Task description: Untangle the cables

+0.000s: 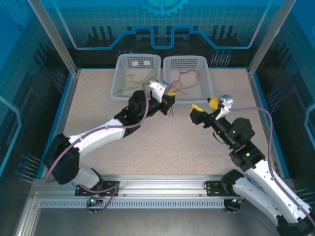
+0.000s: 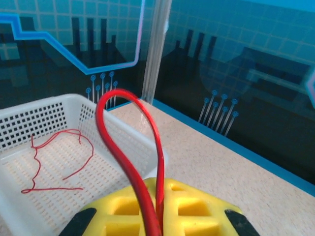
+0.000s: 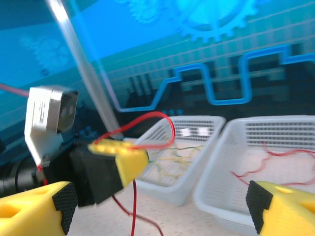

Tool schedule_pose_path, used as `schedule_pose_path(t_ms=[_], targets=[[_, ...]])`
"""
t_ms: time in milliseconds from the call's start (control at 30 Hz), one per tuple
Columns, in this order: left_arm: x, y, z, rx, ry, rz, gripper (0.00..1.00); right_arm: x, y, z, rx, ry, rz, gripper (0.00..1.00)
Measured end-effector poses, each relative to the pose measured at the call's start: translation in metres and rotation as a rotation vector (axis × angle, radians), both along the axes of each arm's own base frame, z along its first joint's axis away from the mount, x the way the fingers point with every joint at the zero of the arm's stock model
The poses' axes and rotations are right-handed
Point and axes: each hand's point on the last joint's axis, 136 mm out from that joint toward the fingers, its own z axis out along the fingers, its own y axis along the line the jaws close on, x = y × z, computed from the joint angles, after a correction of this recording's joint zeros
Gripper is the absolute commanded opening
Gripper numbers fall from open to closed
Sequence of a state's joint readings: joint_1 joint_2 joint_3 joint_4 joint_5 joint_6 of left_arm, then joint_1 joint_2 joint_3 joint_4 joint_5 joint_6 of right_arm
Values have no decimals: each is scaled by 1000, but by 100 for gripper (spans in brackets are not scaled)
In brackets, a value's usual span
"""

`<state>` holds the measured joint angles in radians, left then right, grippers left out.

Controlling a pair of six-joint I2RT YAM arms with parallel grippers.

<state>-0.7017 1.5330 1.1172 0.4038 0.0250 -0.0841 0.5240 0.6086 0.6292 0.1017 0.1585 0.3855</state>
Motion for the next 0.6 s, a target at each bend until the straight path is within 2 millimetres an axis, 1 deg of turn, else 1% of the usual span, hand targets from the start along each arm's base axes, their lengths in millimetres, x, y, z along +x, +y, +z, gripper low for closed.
schedule_pose_path(t_ms=[33, 67, 167, 233, 300, 367, 400, 467, 500, 533, 567, 600], targets=[[16, -8, 5, 4, 9, 22, 0, 2, -7, -11, 2, 16, -37, 92], [34, -17, 9, 11, 18, 51, 0, 6, -14, -25, -1, 48, -73, 92], [86, -39, 19, 27, 35, 137, 0, 13, -25, -64, -20, 142, -138, 92], [119, -51, 19, 40, 48, 194, 0, 14, -29, -82, -29, 187, -156, 92], [150, -59, 13, 55, 73, 244, 0, 13, -32, -91, -31, 206, -172, 92], [180, -64, 2, 57, 100, 280, 0, 10, -37, -92, -27, 207, -187, 91], [191, -65, -4, 57, 110, 293, 0, 8, -39, -90, -23, 200, -196, 91], [214, -63, -28, 67, 143, 318, 0, 2, -47, -81, -6, 171, -217, 91], [221, -61, -39, 73, 157, 327, 0, 0, -50, -76, 4, 154, -227, 91], [228, -57, -55, 82, 179, 338, 0, -4, -54, -70, 14, 134, -237, 91], [234, -54, -69, 92, 199, 345, 3, -8, -59, -64, 25, 110, -248, 91], [238, -51, -84, 104, 221, 352, 11, -11, -62, -60, 32, 93, -254, 91]])
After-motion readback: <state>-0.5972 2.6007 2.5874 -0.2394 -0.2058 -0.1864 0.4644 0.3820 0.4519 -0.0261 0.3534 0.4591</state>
